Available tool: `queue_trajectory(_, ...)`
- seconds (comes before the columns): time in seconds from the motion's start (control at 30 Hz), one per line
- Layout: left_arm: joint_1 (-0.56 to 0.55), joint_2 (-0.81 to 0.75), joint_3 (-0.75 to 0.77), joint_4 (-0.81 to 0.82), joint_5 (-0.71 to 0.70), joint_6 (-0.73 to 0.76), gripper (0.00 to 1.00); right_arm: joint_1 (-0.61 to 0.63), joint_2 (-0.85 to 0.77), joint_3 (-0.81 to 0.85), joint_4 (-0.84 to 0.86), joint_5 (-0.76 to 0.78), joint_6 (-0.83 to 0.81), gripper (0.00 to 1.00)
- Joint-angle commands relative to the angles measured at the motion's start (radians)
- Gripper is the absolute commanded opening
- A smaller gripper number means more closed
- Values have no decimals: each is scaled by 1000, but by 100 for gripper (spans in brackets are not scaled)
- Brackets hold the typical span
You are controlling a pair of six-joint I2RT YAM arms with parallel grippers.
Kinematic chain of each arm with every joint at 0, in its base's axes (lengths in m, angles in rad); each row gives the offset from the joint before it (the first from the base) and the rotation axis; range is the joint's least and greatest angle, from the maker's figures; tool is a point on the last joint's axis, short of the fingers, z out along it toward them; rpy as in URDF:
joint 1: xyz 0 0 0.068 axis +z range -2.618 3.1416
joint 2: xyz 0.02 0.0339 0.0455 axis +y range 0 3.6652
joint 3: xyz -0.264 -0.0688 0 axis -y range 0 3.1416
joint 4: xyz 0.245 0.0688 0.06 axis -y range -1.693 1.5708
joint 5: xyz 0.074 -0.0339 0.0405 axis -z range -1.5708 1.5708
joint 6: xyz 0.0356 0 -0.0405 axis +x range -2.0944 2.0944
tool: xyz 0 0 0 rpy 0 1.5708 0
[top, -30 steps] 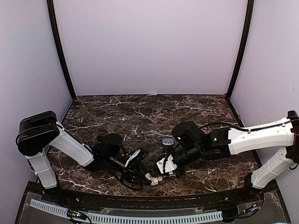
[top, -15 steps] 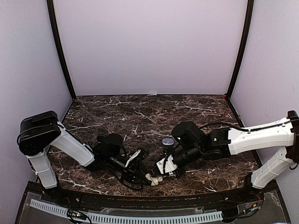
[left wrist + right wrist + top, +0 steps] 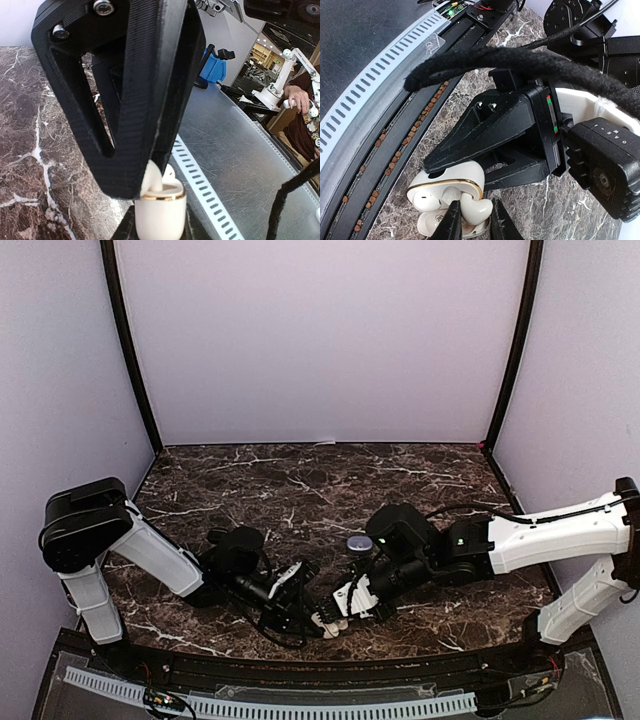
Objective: Insert the wireless bluetooth earbuds into the charging case
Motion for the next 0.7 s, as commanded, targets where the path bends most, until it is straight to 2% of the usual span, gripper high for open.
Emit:
queue_trajectory(0.0,-7,-29,19,-19,-55,35,3,15,-9,12,40,13,22,19)
queue_trajectory(0.3,-6,-40,24,-41,-58,55,3,15,-10,5,51,19,29,18)
queue_trajectory(0.47,-6,-15,35,-9,37,23,3,28,-20,0,51,23,-15,17)
queue_trajectory(0.67,-4,18,68,0,157,-44,2,76,-34,-15,55,119,-84,17)
